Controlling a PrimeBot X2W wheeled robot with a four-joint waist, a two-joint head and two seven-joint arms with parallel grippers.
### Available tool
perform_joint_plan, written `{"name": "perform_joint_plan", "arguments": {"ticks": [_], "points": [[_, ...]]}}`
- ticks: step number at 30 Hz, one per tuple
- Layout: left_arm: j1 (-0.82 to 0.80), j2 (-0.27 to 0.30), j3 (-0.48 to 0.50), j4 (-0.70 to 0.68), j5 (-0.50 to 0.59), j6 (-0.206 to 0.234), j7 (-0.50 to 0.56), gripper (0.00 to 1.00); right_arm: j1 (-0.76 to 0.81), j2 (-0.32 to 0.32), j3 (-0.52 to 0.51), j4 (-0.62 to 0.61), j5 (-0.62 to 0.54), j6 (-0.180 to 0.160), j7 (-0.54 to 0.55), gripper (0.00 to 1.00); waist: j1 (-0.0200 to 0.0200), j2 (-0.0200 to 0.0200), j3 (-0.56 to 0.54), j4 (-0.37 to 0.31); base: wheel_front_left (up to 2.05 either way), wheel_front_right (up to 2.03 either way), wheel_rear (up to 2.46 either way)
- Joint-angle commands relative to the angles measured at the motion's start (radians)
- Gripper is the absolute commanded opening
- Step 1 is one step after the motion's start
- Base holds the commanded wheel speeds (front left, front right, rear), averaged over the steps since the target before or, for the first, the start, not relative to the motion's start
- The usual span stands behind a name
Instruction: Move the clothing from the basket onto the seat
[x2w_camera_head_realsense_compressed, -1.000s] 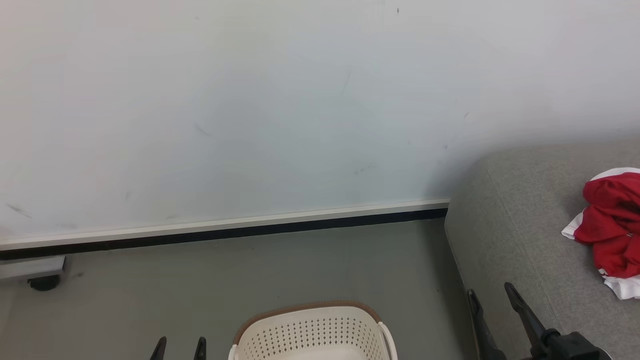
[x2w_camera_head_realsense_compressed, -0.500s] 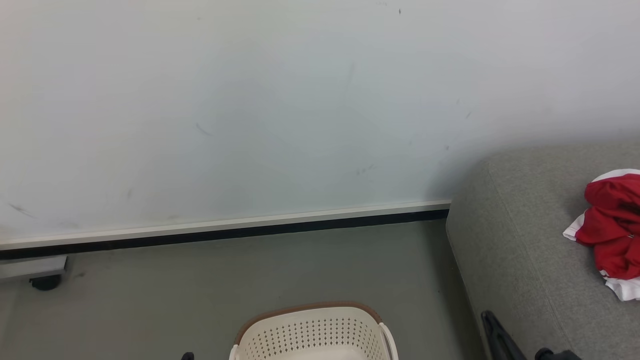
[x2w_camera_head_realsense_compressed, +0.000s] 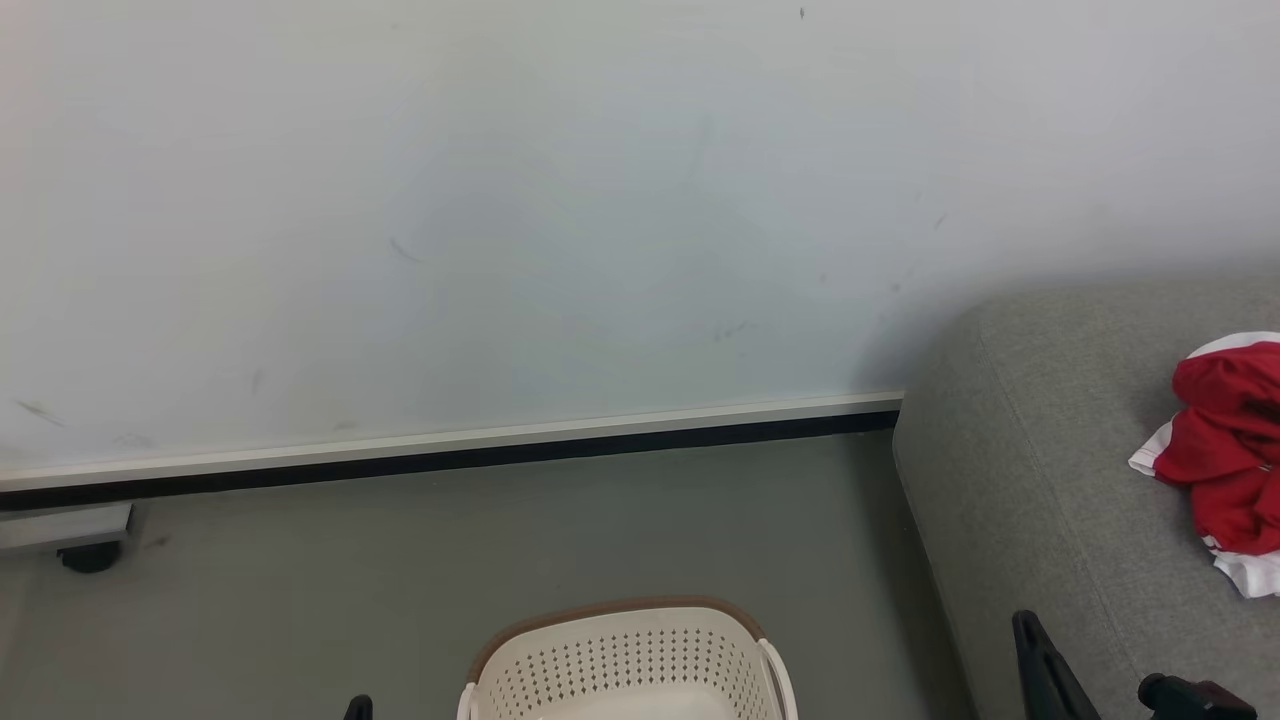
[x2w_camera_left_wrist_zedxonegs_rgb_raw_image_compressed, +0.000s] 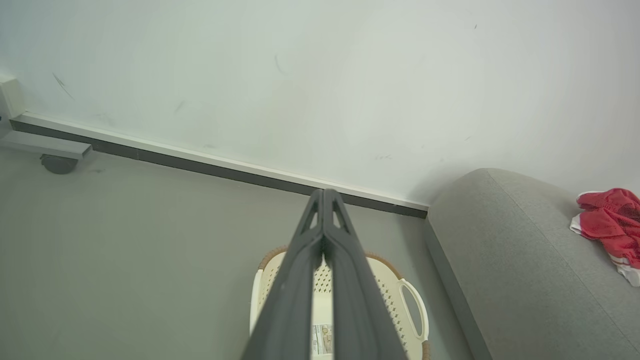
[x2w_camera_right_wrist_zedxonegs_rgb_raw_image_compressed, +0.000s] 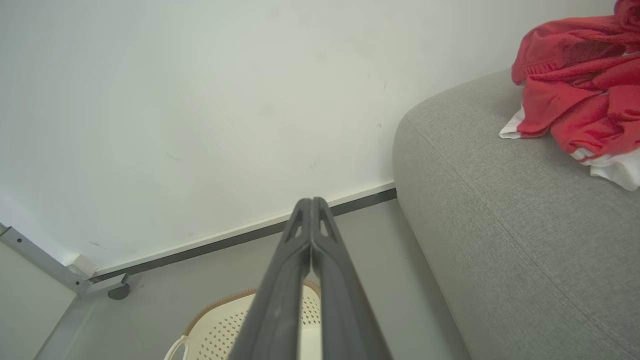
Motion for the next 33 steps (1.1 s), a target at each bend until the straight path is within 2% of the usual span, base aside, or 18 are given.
{"name": "perform_joint_plan", "arguments": {"ticks": [1,16,33], "points": [[-0.037,0.002,0.007,-0.001,-0.045,-0.008,0.006,0.0,-0.034,0.0,-0.016,-0.005,0.046,0.0,0.01,0.0,-0.0001,-0.0001,0.001,0.0,0.0,0.0,0.0],[-0.115,-0.004,0.016,0.066,-0.313,-0.034,0.051,0.0,-0.095,0.013,-0.095,0.044,0.31,0.0,0.084,0.0,-0.0001,-0.0001,0.015,0.001,0.0,0.0,0.0],[-0.181,-0.008,0.025,0.122,-0.535,-0.055,0.089,0.0,-0.147,0.029,-0.168,0.086,0.524,0.0,0.151,0.0,-0.0001,-0.0001,0.029,0.001,0.0,0.0,0.0]]}}
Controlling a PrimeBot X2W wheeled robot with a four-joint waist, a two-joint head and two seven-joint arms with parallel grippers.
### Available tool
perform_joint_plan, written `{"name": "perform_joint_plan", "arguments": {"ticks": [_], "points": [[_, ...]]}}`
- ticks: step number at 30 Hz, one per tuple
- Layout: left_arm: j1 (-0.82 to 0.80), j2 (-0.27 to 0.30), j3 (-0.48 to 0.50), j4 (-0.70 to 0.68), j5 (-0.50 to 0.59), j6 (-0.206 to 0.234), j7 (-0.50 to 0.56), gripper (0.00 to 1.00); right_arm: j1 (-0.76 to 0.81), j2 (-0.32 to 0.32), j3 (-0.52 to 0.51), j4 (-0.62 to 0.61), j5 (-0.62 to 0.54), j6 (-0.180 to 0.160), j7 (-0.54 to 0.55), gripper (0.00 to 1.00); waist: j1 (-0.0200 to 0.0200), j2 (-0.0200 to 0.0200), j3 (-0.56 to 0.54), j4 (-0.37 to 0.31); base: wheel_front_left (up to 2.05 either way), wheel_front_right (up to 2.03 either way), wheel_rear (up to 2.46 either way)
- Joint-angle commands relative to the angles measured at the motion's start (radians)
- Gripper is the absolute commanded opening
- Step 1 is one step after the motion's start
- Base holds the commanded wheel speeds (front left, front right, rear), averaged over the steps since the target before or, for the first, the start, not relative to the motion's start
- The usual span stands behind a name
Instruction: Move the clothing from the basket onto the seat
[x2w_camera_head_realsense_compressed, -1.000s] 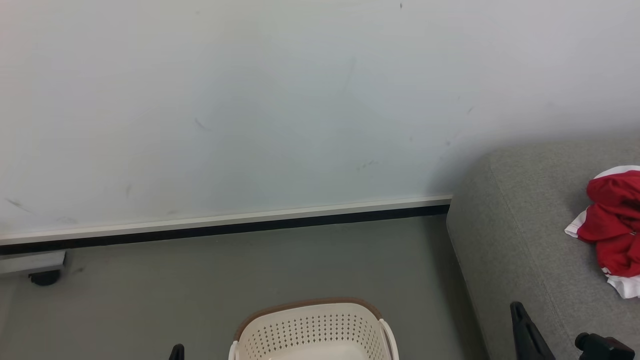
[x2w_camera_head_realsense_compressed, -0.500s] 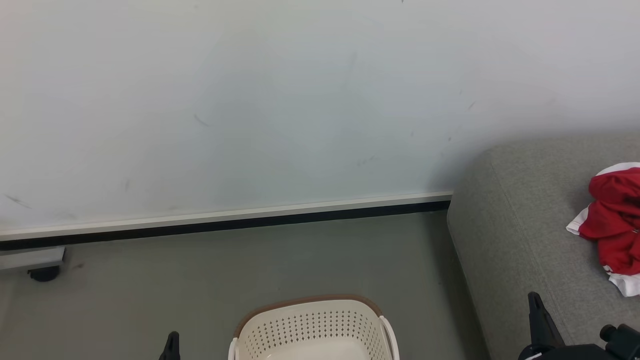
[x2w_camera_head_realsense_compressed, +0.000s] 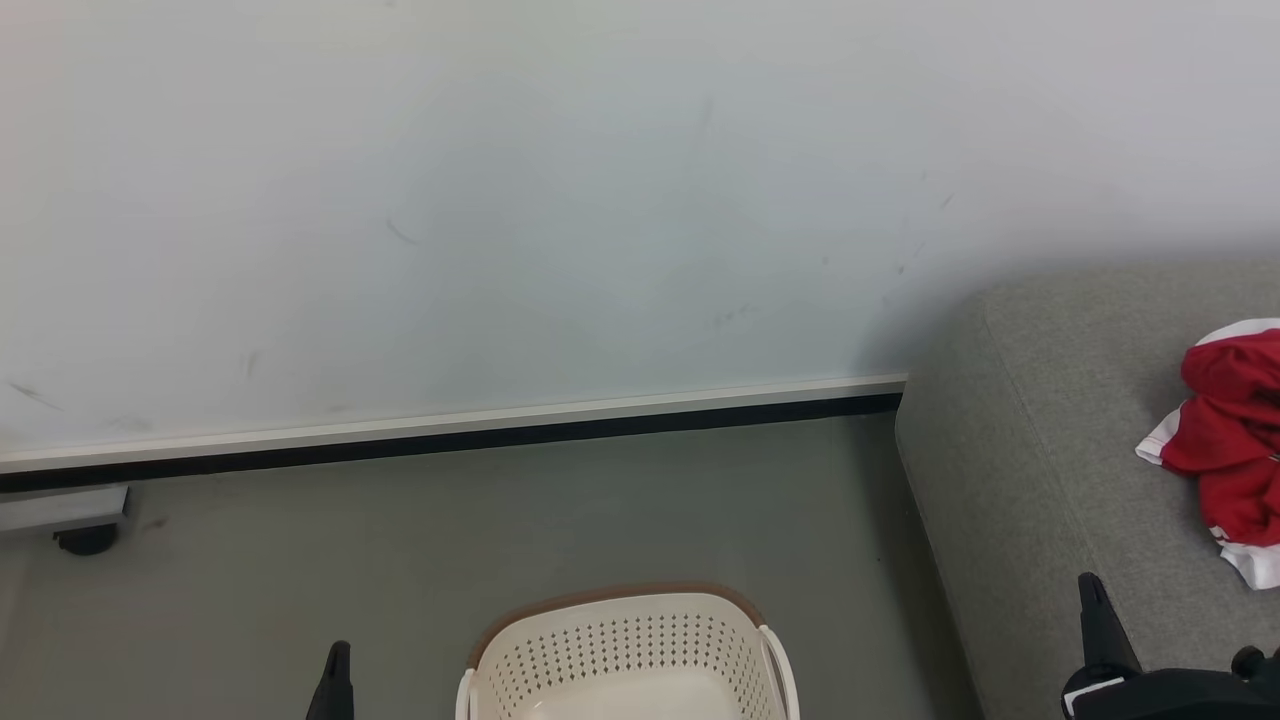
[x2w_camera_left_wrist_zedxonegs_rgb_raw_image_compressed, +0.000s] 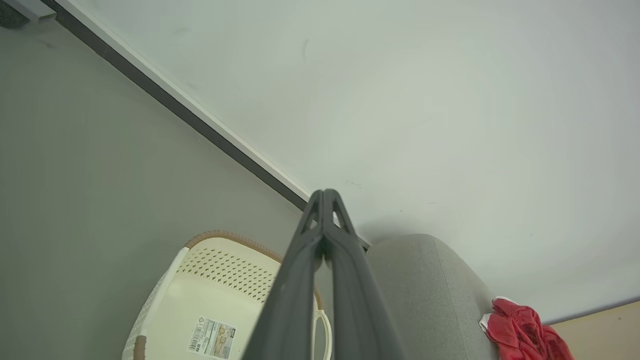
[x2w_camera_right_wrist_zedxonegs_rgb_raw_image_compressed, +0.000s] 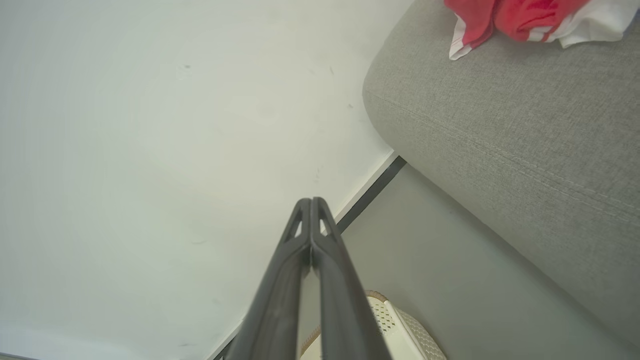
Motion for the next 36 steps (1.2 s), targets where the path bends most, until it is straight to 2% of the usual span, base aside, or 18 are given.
{"name": "perform_joint_plan", "arguments": {"ticks": [1,36], "points": [[-0.034,0.002,0.005,0.0,-0.04,-0.006,0.007,0.0,-0.028,0.001,-0.015,0.0,0.037,0.0,0.009,0.0,-0.0001,0.0,0.002,0.0,0.0,0.0,0.0],[-0.142,-0.006,0.019,0.095,-0.412,-0.042,0.07,0.0,-0.113,0.035,-0.15,0.071,0.381,0.0,0.13,0.0,-0.0001,0.0,0.031,0.001,0.0,0.0,0.0]]}}
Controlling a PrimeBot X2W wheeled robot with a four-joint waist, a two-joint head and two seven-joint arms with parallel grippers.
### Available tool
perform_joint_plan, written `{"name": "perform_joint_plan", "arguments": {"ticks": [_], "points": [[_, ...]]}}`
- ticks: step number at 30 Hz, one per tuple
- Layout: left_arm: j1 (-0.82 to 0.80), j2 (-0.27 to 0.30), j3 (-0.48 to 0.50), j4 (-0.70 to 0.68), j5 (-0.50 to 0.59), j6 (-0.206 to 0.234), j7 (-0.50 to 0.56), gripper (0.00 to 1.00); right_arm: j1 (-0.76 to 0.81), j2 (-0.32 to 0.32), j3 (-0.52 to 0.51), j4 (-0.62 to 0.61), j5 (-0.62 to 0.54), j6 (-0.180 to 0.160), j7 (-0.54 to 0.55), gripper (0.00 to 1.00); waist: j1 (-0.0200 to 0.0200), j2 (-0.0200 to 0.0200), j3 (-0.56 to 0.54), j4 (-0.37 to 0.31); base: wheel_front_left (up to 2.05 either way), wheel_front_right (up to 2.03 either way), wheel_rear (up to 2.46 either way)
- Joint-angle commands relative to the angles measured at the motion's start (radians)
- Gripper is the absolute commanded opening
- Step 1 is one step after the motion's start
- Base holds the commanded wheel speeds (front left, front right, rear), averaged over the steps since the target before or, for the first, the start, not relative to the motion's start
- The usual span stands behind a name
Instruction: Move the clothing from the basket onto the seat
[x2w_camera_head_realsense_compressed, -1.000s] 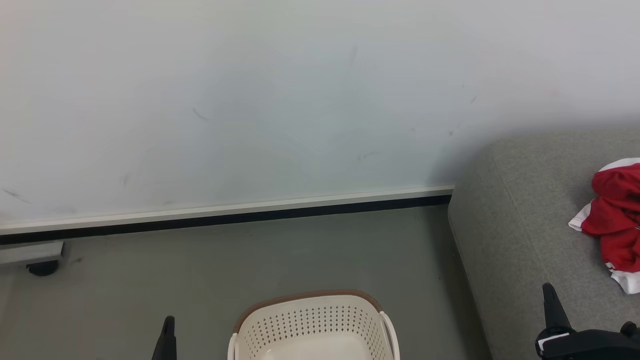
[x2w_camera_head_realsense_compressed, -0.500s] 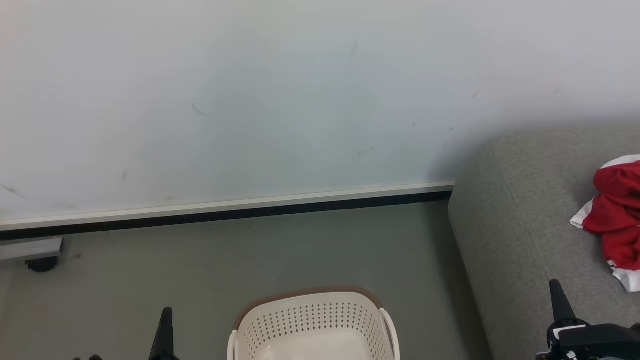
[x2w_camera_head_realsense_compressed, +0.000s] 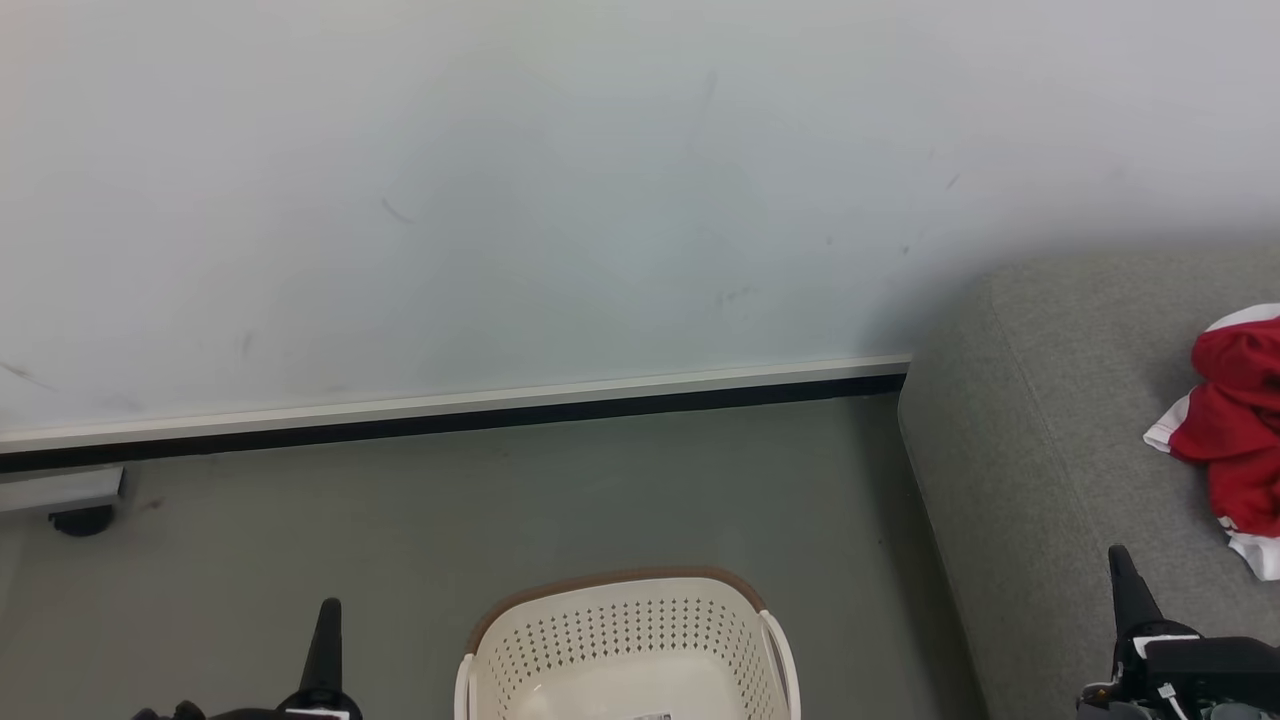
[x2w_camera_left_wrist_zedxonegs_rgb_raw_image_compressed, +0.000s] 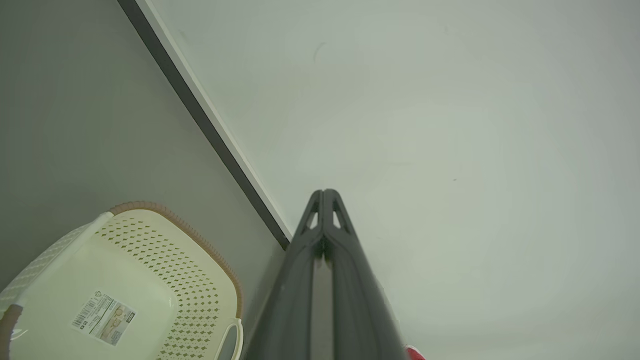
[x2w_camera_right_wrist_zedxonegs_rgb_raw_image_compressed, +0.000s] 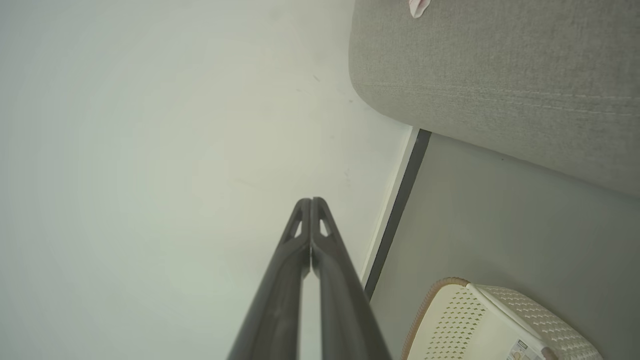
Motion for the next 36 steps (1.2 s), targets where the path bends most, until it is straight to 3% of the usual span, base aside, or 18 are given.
{"name": "perform_joint_plan", "arguments": {"ticks": [1,36], "points": [[-0.026,0.002,0.005,0.002,-0.029,-0.007,0.007,0.0,-0.016,0.003,-0.009,0.001,0.021,0.0,0.009,0.0,0.0,-0.0001,0.001,0.0,0.0,0.0,0.0],[-0.105,-0.005,0.015,0.078,-0.318,-0.035,0.055,0.0,-0.082,0.035,-0.123,0.058,0.284,0.0,0.108,0.0,0.0,-0.0001,0.032,0.001,0.0,0.0,0.0]]}}
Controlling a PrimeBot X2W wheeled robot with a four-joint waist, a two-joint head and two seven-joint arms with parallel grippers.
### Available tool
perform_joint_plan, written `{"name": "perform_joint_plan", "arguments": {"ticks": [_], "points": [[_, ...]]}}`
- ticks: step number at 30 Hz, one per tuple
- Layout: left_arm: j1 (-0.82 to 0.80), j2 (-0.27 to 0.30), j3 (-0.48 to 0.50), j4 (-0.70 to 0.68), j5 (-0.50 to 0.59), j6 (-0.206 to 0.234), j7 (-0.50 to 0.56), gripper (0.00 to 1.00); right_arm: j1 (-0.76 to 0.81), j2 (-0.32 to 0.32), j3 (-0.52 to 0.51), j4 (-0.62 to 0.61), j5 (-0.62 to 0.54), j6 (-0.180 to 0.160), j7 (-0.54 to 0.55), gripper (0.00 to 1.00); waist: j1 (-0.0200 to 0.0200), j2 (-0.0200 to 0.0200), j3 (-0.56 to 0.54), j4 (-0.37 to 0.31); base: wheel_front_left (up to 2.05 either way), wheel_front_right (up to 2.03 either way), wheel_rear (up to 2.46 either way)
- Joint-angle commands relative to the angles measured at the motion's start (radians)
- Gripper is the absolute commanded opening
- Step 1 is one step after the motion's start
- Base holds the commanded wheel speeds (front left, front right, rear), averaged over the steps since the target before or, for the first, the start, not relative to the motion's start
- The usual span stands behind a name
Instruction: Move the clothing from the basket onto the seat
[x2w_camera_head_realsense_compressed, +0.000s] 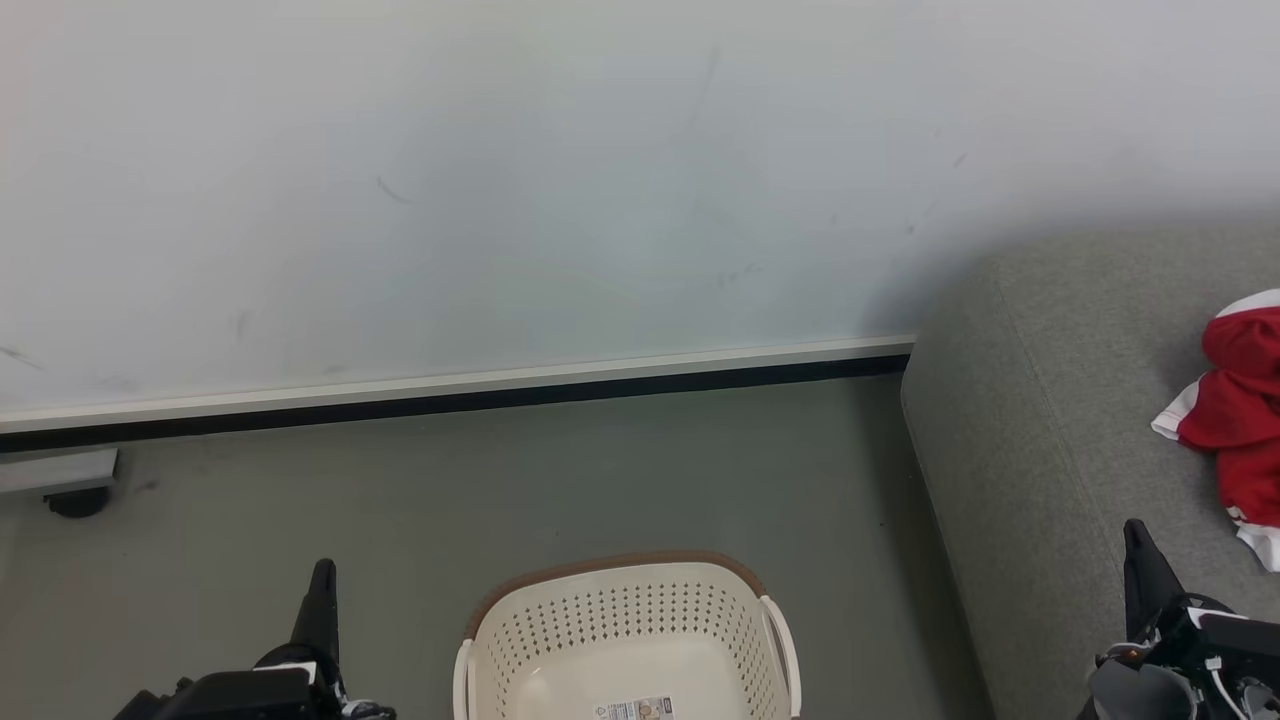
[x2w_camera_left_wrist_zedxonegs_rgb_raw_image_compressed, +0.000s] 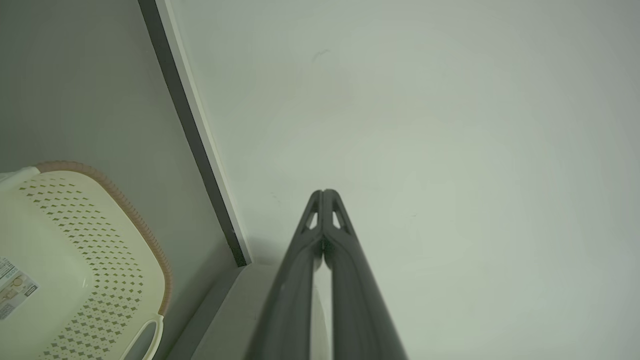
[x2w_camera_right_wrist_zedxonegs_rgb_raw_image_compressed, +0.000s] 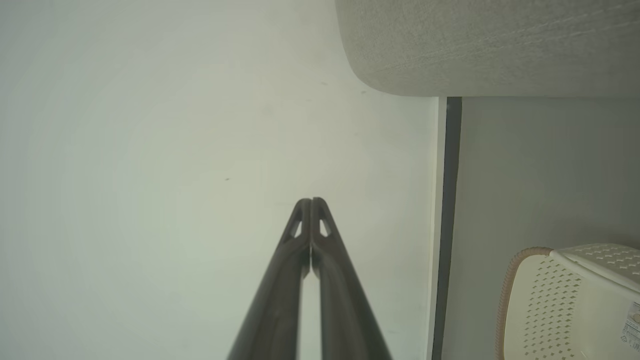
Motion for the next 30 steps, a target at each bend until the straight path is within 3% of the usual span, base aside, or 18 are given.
{"name": "perform_joint_plan", "arguments": {"ticks": [1,7,30], "points": [[-0.009,0.0,0.002,0.007,-0.018,-0.007,0.003,0.0,-0.005,0.005,-0.005,0.005,0.015,0.0,0.004,0.0,0.0,-0.0001,0.001,0.0,0.0,0.0,0.0],[-0.024,-0.001,0.004,0.017,-0.059,-0.009,0.011,0.0,-0.018,0.009,-0.021,0.012,0.05,0.0,0.019,0.0,0.0,-0.0001,0.006,0.0,0.0,0.0,0.0],[-0.017,-0.001,0.004,0.015,-0.056,-0.009,0.009,0.0,-0.018,0.016,-0.031,0.012,0.035,0.0,0.026,0.0,0.0,-0.0001,0.006,0.0,0.0,0.0,0.0]]}}
